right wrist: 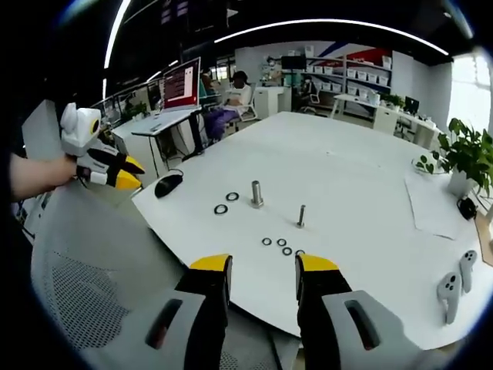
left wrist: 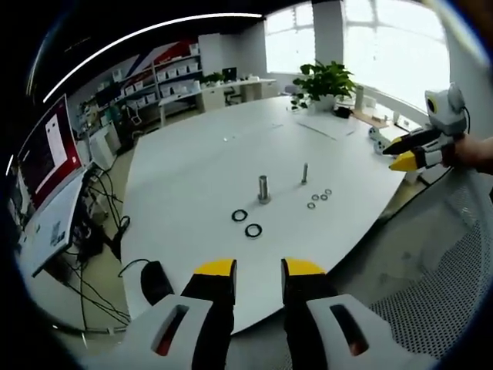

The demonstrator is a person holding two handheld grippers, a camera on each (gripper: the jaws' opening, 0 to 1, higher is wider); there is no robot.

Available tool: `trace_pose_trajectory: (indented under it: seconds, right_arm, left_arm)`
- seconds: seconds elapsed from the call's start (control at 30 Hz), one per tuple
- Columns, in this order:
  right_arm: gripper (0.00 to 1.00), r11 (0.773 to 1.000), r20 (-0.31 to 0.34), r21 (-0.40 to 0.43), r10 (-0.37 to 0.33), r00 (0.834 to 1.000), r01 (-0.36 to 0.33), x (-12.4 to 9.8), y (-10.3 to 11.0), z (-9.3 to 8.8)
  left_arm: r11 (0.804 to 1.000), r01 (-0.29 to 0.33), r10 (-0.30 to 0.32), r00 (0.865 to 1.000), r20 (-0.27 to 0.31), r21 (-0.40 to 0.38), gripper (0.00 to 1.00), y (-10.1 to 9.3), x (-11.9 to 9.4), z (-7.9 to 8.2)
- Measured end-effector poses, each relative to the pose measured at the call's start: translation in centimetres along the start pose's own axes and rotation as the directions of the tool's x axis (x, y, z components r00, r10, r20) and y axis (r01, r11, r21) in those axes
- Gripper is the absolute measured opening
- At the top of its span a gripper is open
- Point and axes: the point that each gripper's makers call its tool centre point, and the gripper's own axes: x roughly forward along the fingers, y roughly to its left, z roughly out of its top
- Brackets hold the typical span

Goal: Place the washer onto the threaded stud by aligning its center hole with the stud, sliding it down to the base, and recovering from edge contact or off-axis alignment until the washer reaches the visible bottom stop.

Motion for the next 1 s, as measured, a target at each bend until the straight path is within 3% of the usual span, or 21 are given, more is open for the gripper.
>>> trace_pose_trajectory:
  seconds: [1.0]
  right_arm:
    - [0.35,1.000,0.019,0.009,0.004,1.000,-0.004,0.0,0.1,0.4]
  left_arm:
    - [1.000,0.000,-0.001,0.999,-0.052,-0.004,0.22,0.4,0.3,-1.1]
